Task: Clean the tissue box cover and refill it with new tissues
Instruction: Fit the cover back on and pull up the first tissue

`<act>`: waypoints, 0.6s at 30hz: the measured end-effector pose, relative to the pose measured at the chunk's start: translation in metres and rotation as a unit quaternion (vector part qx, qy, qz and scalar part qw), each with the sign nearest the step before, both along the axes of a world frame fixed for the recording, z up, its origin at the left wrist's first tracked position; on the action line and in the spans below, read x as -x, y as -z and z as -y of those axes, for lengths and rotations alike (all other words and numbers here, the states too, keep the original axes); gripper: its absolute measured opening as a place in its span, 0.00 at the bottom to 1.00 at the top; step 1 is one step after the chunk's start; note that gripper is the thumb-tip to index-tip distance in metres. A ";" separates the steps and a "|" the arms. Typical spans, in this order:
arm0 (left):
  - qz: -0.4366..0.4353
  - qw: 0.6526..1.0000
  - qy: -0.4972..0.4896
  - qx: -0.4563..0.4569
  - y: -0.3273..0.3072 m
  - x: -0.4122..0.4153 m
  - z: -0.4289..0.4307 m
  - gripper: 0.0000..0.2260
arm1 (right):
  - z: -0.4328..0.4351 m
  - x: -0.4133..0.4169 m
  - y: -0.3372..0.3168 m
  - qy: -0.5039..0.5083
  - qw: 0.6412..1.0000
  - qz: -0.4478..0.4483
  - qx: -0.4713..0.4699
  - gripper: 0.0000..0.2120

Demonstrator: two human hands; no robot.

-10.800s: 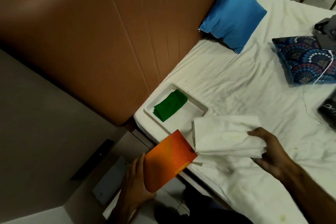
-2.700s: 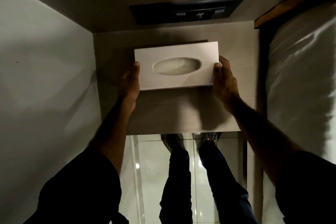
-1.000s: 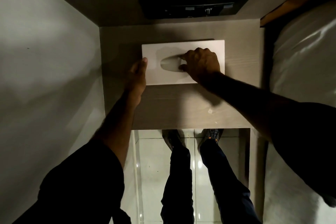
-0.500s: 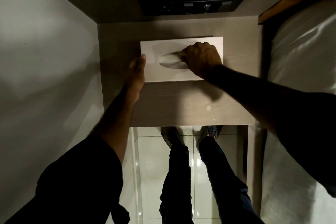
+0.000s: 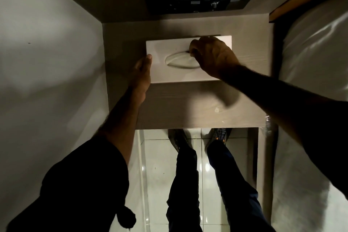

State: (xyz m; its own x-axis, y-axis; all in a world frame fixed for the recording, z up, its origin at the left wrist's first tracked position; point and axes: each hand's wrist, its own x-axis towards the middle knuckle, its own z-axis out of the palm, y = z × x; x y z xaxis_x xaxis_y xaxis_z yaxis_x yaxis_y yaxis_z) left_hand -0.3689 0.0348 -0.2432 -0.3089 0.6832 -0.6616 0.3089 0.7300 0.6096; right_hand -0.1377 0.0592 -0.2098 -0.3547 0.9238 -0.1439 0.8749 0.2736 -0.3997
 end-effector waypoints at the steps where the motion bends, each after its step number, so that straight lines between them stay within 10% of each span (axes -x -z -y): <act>1: 0.001 1.000 0.002 0.002 0.000 0.000 0.000 0.24 | -0.001 -0.001 0.000 0.003 1.000 0.000 -0.007 0.12; 18: -0.005 1.000 -0.007 -0.008 0.001 -0.004 0.003 0.22 | -0.008 -0.009 -0.012 -0.004 0.997 -0.010 0.076 0.14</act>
